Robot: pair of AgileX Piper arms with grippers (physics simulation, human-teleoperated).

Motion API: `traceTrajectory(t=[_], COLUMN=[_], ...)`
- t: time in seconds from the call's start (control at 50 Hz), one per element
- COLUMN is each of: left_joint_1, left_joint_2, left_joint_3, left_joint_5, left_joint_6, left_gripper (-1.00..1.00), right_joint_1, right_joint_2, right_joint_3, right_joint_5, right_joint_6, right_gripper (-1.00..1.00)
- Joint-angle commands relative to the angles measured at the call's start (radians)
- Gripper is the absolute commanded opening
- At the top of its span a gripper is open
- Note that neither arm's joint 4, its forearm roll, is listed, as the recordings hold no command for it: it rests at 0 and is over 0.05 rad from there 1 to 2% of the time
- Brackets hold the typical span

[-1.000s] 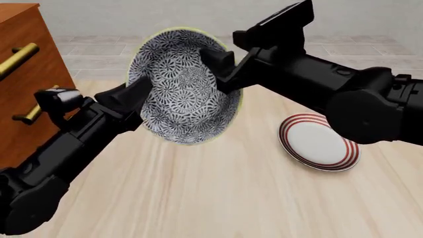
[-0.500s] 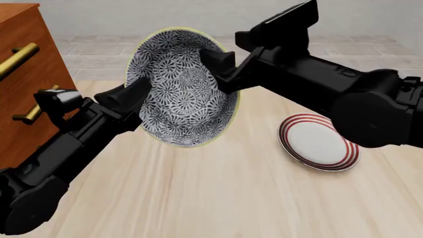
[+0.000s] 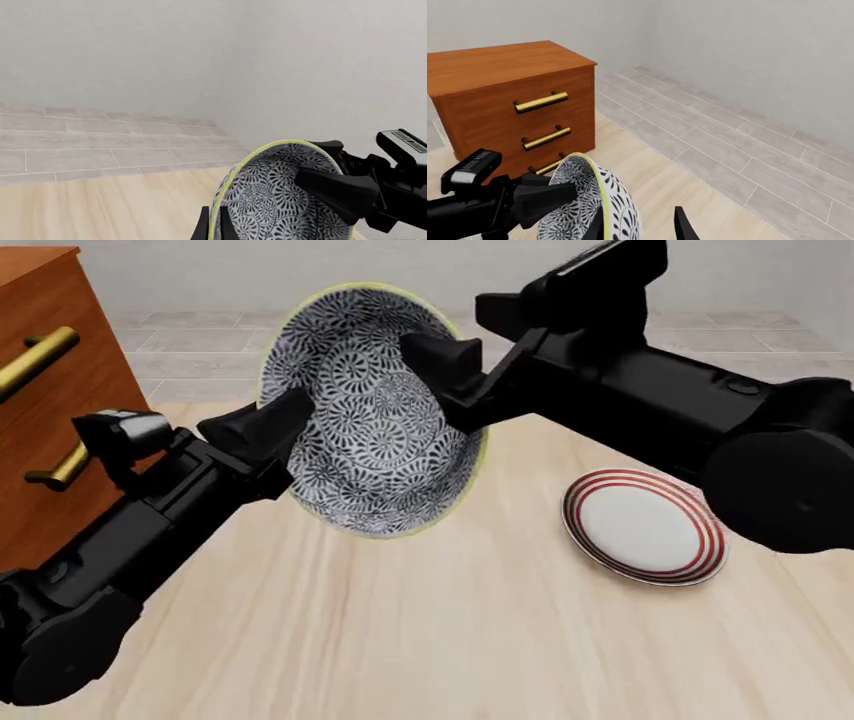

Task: Put the bowl on top of the cabinet.

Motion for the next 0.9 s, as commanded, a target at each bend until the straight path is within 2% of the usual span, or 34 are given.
traceTrajectory(t=[0.02, 0.3, 0.48, 0.9], left_joint_1=[0.019, 0.016, 0.025, 0.034], left_joint_2=[-0.005, -0.004, -0.005, -0.008], left_joint_3=[-0.005, -0.027, -0.023, -0.030], left_joint_5=[0.001, 0.026, 0.024, 0.040], left_joint_6=[0.012, 0.021, 0.022, 0.028], left_gripper=[-1.00, -1.00, -1.00, -1.00], right_joint_1=[0.027, 0.043, 0.056, 0.081], right_joint_2=[-0.024, -0.088, -0.115, -0.226], right_joint_3=[-0.006, -0.026, -0.012, -0.027], right_joint_5=[0.017, 0.063, 0.053, 0.089], right_joint_6=[-0.006, 0.004, 0.008, -0.012], right_gripper=[1.00, 1.00, 1.00, 1.00])
